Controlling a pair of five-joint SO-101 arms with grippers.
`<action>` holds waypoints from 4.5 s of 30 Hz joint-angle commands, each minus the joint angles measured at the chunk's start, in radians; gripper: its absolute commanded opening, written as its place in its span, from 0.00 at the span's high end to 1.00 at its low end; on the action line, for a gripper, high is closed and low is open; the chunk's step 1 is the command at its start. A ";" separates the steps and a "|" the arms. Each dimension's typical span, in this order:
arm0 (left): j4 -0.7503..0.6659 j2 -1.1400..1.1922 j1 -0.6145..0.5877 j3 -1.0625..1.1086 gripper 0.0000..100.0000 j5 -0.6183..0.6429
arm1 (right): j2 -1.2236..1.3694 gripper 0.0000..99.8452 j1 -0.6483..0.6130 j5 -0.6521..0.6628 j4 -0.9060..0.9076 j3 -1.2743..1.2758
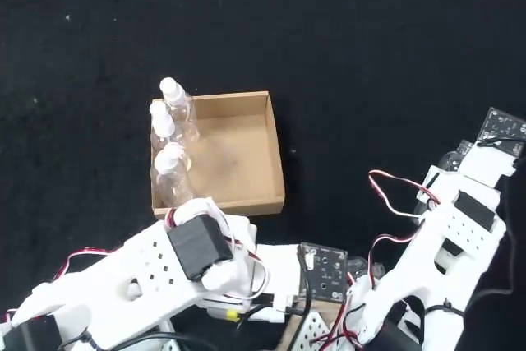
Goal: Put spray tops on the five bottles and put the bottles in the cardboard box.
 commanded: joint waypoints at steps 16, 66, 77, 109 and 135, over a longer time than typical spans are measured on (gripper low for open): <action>0.005 -0.011 0.019 -0.041 0.97 0.011 | -0.001 0.99 0.009 0.008 -0.021 -0.015; -0.048 -0.009 -0.748 -1.274 0.97 0.474 | -0.002 0.99 -0.157 -0.003 0.061 -0.039; -0.043 -0.003 -1.308 -1.107 0.97 0.474 | -0.002 0.99 -0.269 -0.037 0.361 -0.308; -0.902 -0.011 -1.974 0.160 0.97 0.644 | -0.002 0.99 -0.601 -0.149 0.008 0.050; -0.830 -0.012 -2.158 -0.148 0.75 0.586 | -0.002 0.99 -0.603 -0.144 -0.008 0.077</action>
